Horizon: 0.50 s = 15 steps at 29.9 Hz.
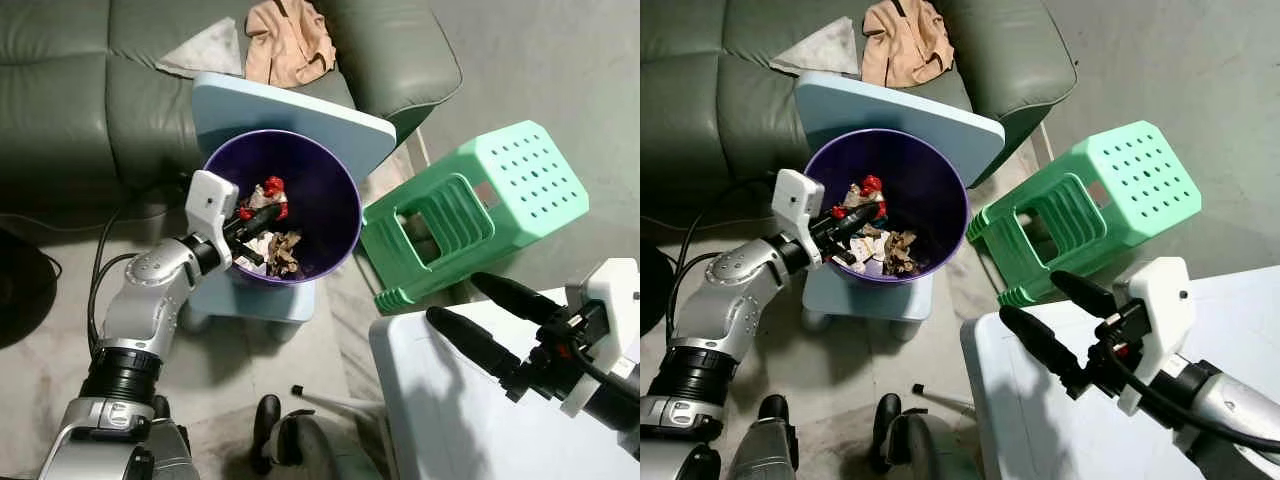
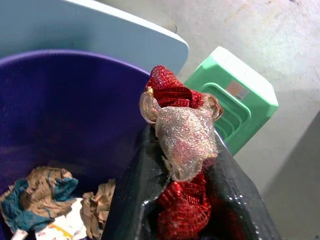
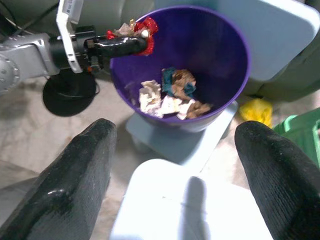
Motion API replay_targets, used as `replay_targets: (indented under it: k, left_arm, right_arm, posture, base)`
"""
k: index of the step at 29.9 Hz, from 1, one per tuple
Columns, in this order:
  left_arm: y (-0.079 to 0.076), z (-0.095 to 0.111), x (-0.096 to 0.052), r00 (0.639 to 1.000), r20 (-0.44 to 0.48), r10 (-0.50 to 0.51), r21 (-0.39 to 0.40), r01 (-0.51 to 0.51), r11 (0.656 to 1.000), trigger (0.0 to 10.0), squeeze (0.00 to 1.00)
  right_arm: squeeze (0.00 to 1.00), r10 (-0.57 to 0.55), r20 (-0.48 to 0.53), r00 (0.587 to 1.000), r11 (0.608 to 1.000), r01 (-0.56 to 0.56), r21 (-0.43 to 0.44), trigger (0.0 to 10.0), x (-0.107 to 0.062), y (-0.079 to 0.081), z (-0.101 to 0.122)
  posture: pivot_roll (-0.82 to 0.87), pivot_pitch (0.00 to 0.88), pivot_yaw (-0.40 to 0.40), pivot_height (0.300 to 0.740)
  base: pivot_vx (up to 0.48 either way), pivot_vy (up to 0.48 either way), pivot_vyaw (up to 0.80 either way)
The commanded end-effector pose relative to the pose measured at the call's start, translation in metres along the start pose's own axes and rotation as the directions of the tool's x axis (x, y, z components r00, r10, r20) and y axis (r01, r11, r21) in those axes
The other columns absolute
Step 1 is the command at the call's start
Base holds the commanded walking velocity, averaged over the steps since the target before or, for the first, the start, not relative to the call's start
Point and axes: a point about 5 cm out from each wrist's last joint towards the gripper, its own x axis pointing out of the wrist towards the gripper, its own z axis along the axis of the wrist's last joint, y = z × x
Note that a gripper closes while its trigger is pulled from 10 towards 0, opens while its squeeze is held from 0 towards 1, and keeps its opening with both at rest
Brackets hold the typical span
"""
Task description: Picking trash to rubbish bin
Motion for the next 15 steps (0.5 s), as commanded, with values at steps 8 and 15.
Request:
replay_targets:
  k: [8,15]
  left_arm:
    - [-0.007,0.005,0.002,0.996,0.017,-0.090,-0.017,0.090,0.996,10.0,1.00]
    - [-0.002,0.007,0.003,0.998,0.018,-0.059,0.000,0.059,0.998,10.0,1.00]
  right_arm:
    - [0.00,-0.037,-0.032,0.999,0.999,0.037,-0.003,10.0,-0.012,-0.002,0.002]
    - [0.00,-0.035,-0.049,0.998,0.999,0.035,0.009,10.0,-0.010,-0.003,0.001]
  posture:
    - [-0.20,0.476,-0.376,0.740]
    - [-0.21,0.476,-0.378,0.740]
  base:
    - [0.000,0.000,0.00]
    - [0.000,0.000,0.00]
